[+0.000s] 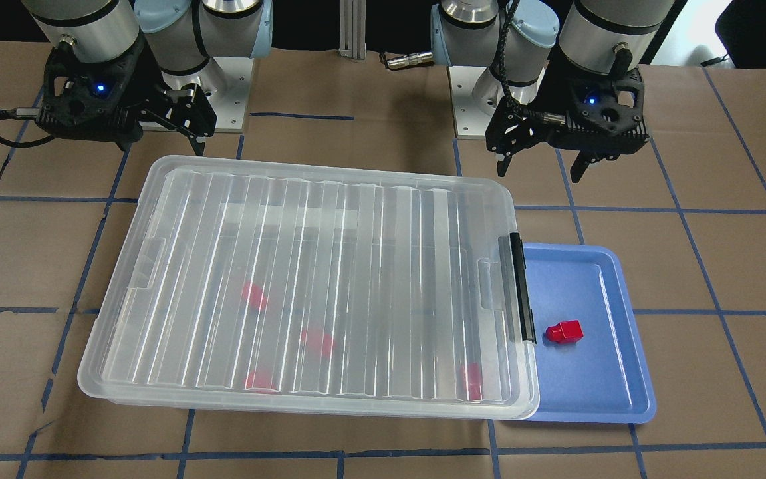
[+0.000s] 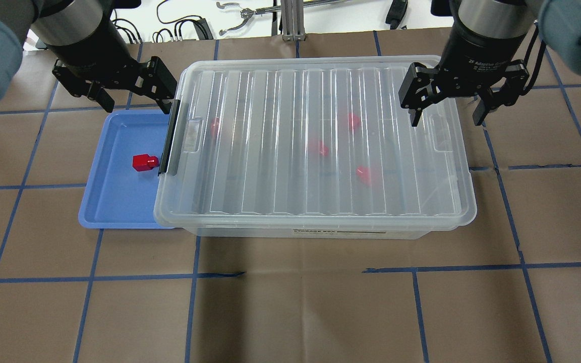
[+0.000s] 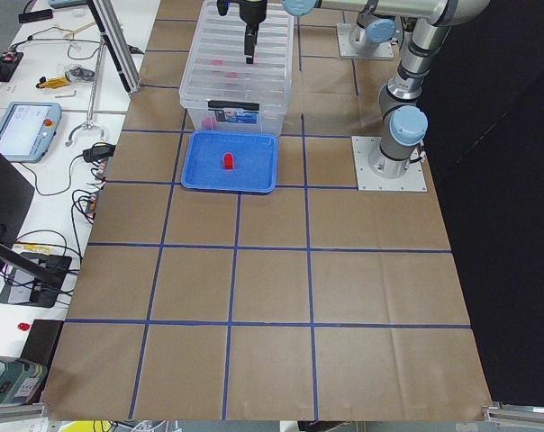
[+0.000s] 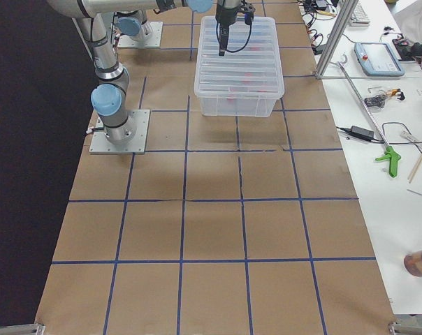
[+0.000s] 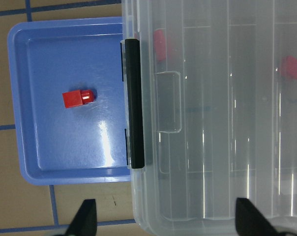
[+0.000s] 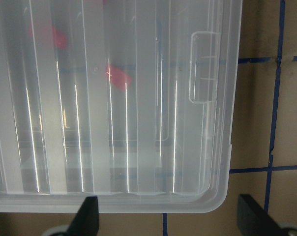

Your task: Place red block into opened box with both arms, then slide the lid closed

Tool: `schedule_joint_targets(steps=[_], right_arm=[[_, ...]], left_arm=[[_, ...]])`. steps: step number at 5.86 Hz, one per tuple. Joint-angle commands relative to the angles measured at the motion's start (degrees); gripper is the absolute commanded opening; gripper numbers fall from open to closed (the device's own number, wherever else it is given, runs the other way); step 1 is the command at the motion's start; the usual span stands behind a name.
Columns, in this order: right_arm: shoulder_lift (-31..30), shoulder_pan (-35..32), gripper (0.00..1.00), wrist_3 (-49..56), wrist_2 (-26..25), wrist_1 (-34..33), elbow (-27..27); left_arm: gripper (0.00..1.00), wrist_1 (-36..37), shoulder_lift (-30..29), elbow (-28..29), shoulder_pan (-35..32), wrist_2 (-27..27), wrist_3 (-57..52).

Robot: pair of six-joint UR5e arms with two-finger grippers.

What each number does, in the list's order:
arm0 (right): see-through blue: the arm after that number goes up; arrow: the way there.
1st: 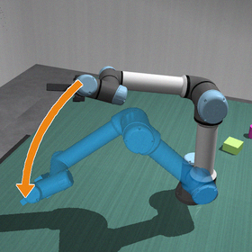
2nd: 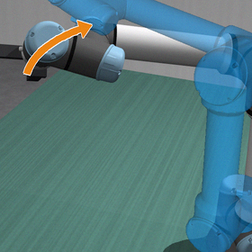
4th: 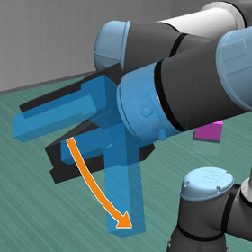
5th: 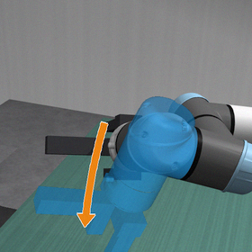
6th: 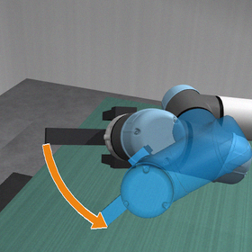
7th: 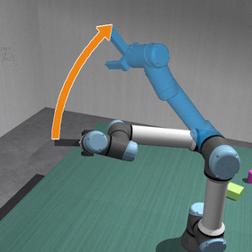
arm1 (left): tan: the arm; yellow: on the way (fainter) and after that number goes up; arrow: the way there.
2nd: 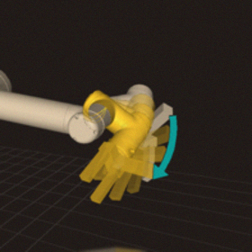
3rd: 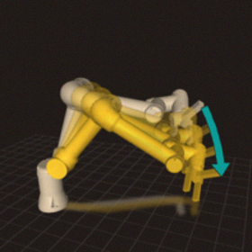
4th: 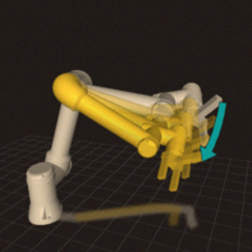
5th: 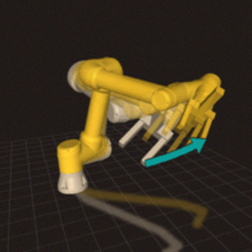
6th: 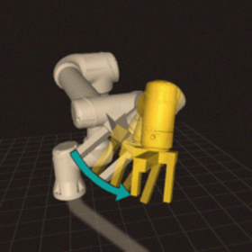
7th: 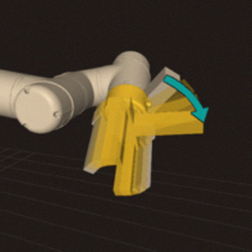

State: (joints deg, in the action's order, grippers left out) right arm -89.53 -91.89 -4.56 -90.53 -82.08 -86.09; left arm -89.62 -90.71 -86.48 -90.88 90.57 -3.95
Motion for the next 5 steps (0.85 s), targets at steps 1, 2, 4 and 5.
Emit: schedule_joint_targets(steps=[1, 2, 4, 5], right_arm=[[0.0, -0.1, 1.00, -0.2, 1.0, 0.1, 0.1], [0.1, 0.0, 1.00, -0.3, 1.0, 0.1, 0.0], [0.6, 0.7, 1.00, 0.6, 0.4, -0.5, 0.0], [0.8, 2.5, 1.00, 1.0, 0.4, -1.0, -0.3]], left_arm=[[0.99, 0.2, -1.2, -0.1, 0.0, 0.0, -0.7], [0.99, 0.1, -1.4, -0.1, 0.1, 0.0, -0.7], [0.99, 0.0, 0.5, -1.6, 0.0, -0.4, -0.8], [0.99, 0.1, -0.9, 0.0, 0.2, -0.3, -0.1]])
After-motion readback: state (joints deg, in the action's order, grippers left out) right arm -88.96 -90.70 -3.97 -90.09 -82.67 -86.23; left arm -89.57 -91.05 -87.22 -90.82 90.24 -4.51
